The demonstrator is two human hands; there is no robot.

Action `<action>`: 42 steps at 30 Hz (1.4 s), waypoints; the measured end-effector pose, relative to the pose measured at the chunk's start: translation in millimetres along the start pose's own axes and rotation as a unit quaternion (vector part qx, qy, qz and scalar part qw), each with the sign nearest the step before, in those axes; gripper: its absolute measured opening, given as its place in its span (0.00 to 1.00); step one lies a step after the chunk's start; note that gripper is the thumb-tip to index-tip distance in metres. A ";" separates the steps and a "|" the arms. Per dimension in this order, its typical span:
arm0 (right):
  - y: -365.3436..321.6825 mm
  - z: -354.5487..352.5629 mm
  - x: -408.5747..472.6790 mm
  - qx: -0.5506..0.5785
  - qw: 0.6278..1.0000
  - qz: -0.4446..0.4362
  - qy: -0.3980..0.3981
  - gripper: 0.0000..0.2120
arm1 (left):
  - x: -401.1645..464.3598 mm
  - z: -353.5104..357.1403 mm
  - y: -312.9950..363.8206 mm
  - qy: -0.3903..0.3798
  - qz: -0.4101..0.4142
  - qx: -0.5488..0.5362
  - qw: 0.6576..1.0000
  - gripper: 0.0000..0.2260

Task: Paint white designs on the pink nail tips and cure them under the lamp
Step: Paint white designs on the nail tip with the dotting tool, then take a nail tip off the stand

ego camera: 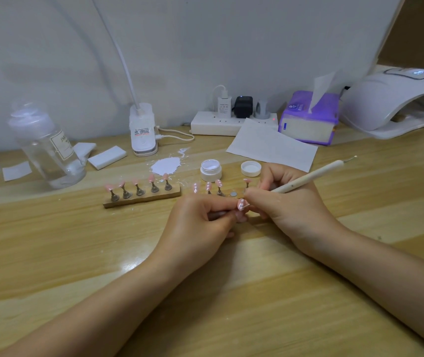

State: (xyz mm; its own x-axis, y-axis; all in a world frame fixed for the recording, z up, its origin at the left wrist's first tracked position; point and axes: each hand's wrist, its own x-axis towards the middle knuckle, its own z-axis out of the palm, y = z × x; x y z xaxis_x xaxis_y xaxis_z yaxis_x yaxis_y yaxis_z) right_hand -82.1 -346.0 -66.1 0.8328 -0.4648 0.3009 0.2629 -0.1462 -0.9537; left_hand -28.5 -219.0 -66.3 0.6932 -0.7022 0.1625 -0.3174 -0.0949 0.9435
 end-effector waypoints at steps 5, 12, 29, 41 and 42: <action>-1.3 0.6 -1.4 0.005 1.000 -0.001 -0.014 0.19 | 0.1 0.1 0.1 0.001 0.001 0.002 1.000 0.20; -2.1 -0.2 -1.1 0.006 1.000 0.001 -0.011 0.18 | 0.2 0.0 0.0 0.000 -0.001 0.000 1.000 0.20; 0.5 -0.3 0.4 0.009 1.000 -0.001 -0.005 0.18 | 0.1 -0.3 -1.2 0.001 0.002 0.003 1.000 0.17; -1.5 0.6 -1.6 0.002 1.000 0.003 -0.009 0.19 | -0.1 0.5 0.8 0.001 -0.004 -0.001 1.000 0.17; -1.3 0.7 -1.6 -0.001 1.000 0.001 -0.009 0.19 | -0.3 0.4 0.7 0.001 -0.004 0.000 1.000 0.17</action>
State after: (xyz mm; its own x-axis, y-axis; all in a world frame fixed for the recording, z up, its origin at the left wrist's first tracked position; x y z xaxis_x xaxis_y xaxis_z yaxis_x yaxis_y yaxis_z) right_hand -83.5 -344.4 -65.3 0.8424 -0.4489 0.2982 0.2598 -0.1467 -0.9545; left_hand -29.2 -219.2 -65.8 0.6977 -0.6992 0.1557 -0.3116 -0.1005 0.9449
